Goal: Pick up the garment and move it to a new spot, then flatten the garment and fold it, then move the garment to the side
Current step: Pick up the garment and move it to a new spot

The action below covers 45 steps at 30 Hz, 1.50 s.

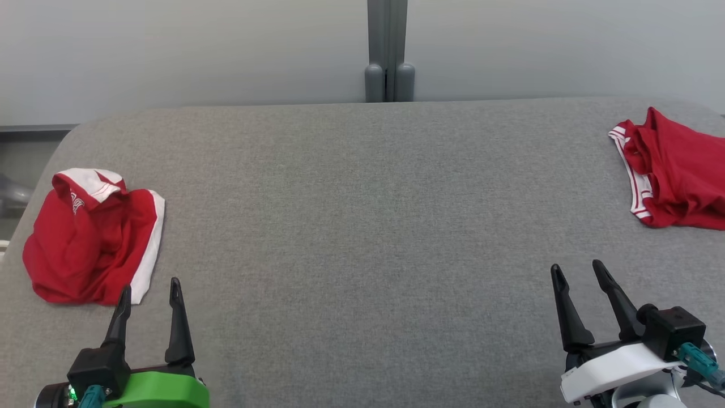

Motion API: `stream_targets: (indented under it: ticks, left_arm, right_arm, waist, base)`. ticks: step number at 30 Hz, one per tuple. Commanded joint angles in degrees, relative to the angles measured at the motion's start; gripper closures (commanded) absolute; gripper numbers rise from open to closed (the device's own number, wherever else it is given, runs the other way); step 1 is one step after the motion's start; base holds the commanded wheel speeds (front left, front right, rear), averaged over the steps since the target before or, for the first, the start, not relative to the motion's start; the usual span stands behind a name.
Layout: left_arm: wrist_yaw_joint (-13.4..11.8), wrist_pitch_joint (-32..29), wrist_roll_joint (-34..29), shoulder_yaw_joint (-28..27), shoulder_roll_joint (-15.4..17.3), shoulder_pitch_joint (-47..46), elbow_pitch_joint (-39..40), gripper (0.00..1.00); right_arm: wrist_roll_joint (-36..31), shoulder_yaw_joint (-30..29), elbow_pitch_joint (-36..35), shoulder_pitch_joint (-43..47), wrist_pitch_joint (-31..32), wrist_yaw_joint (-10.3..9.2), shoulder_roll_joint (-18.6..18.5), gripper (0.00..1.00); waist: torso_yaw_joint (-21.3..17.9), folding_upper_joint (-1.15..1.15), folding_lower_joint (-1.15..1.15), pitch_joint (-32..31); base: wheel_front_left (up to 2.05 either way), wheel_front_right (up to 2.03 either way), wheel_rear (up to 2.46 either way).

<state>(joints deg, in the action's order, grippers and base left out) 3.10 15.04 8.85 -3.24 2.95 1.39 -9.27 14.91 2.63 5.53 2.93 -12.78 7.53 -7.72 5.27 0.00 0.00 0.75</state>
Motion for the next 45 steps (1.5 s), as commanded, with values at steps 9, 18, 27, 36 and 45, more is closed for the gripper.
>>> stream_targets:
  ticks: [9,18,27,36,45]
  left_arm:
    - [0.0,0.2,-0.7,-0.8,0.0,-0.6,0.6,0.0]
    - [-0.4,0.2,-0.5,-1.5,0.0,0.2,1.0,0.0]
    - [-0.8,0.2,0.0,-1.9,0.0,1.1,1.8,0.0]
    - [-0.8,0.2,0.0,-2.8,0.0,1.9,2.2,0.0]
    - [-0.8,0.2,-0.4,-3.5,0.1,2.0,2.2,0.0]
  right_arm:
    - [-0.3,0.4,0.6,-0.4,-0.4,-0.09,0.0,0.0]
    - [-0.5,0.4,0.8,0.0,-0.3,-0.09,0.3,0.0]
    - [-0.7,0.8,0.9,-0.1,0.1,-0.09,-0.1,0.0]
    - [-0.4,1.2,1.4,-0.3,0.2,-0.09,-0.5,0.0]
    - [-0.2,1.6,1.5,-0.1,0.5,-0.09,-0.9,0.0]
  waist:
    - [6.1,0.0,0.0,1.3]
    - [12.6,0.0,0.0,1.5]
    - [18.0,0.0,0.0,1.8]
    - [20.8,0.0,0.0,1.8]
    - [20.6,0.0,0.0,1.7]
  base:
    - [0.0,0.0,0.0]
    - [0.0,0.0,0.0]
    - [0.0,0.0,0.0]
    - [0.0,0.0,0.0]
    - [0.0,0.0,0.0]
